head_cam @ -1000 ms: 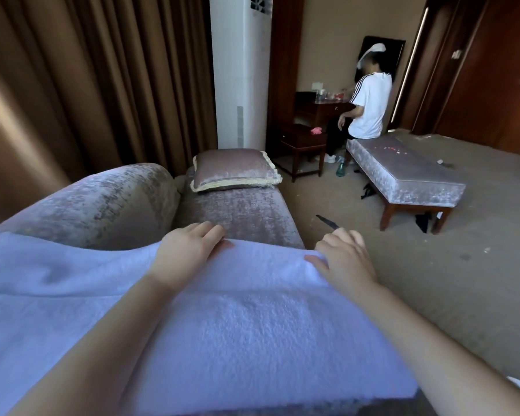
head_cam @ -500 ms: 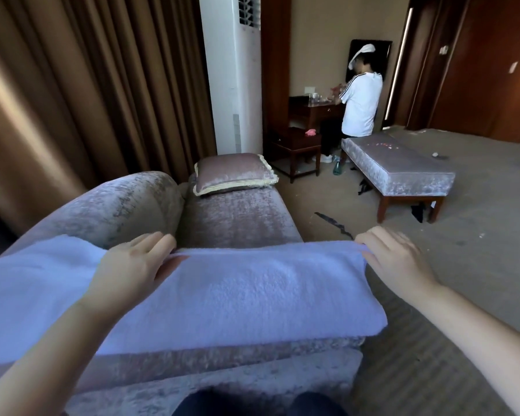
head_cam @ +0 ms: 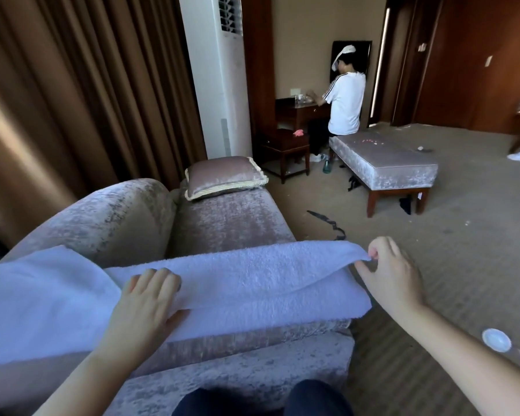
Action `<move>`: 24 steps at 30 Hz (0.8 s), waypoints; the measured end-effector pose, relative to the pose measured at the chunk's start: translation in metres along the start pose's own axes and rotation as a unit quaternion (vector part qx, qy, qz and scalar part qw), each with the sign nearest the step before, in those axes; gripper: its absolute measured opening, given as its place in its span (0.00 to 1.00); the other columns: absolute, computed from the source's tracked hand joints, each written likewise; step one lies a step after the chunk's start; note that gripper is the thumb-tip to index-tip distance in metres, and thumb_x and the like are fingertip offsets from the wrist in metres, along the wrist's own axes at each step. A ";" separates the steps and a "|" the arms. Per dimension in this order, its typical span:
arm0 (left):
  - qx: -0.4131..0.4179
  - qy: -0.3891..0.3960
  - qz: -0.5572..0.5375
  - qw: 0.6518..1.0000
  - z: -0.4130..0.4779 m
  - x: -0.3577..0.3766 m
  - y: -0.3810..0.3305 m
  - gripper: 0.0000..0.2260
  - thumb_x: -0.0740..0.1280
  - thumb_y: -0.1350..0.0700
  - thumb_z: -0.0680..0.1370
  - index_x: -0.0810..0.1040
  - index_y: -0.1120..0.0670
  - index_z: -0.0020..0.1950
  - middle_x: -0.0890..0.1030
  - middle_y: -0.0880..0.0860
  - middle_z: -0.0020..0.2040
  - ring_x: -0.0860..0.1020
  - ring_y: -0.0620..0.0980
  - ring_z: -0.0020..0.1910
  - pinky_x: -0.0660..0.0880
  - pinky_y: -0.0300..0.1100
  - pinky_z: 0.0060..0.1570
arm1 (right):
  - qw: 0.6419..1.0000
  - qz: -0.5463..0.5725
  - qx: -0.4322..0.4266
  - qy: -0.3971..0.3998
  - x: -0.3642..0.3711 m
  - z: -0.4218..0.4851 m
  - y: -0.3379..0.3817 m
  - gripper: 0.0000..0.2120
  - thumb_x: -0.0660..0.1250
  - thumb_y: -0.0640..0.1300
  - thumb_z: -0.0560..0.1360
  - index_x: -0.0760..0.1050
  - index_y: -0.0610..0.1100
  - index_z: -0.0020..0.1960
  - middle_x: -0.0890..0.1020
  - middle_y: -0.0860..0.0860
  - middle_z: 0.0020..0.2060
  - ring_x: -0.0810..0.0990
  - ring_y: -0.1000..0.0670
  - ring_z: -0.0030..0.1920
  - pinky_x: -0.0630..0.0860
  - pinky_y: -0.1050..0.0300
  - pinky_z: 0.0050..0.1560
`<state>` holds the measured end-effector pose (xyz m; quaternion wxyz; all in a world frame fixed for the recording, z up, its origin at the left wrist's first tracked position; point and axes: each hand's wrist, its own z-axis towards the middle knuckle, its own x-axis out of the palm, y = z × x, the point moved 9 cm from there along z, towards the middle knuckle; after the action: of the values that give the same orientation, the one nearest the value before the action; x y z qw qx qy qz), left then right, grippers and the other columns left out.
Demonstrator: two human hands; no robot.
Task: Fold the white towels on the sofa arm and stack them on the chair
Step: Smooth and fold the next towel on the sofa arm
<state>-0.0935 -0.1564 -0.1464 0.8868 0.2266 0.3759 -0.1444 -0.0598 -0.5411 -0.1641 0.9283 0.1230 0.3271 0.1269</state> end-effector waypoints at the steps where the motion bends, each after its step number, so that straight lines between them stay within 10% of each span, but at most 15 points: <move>1: 0.038 -0.019 -0.006 0.999 0.000 -0.003 -0.017 0.08 0.63 0.50 0.73 0.68 0.54 0.43 0.71 0.53 0.38 0.69 0.56 0.36 0.62 0.48 0.36 | 0.999 0.002 -0.034 -0.009 -0.002 -0.001 0.006 0.13 0.71 0.43 0.69 0.66 0.44 0.35 0.67 0.52 0.31 0.68 0.47 0.32 0.61 0.56 0.34; 6: 0.119 -0.005 -0.008 0.993 -0.023 0.017 -0.058 0.03 0.63 0.58 0.77 0.76 0.55 0.45 0.74 0.51 0.38 0.70 0.54 0.36 0.63 0.46 0.38 | 0.975 0.003 -0.217 0.042 0.014 -0.051 0.028 0.10 0.64 0.51 0.74 0.78 0.46 0.41 0.78 0.54 0.38 0.74 0.49 0.42 0.66 0.56 0.47; 13: -0.021 0.008 -0.007 1.000 -0.026 0.026 -0.047 0.06 0.64 0.64 0.71 0.77 0.55 0.45 0.75 0.51 0.42 0.72 0.55 0.39 0.63 0.47 0.41 | 0.988 0.020 -0.152 0.025 0.032 -0.066 0.018 0.13 0.60 0.46 0.75 0.81 0.41 0.42 0.81 0.52 0.37 0.74 0.51 0.42 0.76 0.54 0.43; 24: 0.026 0.006 -0.005 1.000 -0.045 0.016 -0.059 0.09 0.56 0.66 0.71 0.74 0.57 0.44 0.75 0.54 0.42 0.71 0.55 0.38 0.63 0.47 0.40 | 0.978 -0.030 -0.204 0.024 0.008 -0.100 0.021 0.10 0.61 0.40 0.76 0.79 0.44 0.40 0.76 0.53 0.34 0.75 0.47 0.37 0.67 0.55 0.44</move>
<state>-0.1350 -0.1859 -0.2027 0.8777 0.2483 0.3783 -0.1575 -0.1206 -0.5045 -0.2379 0.9293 -0.0824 0.3195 0.1659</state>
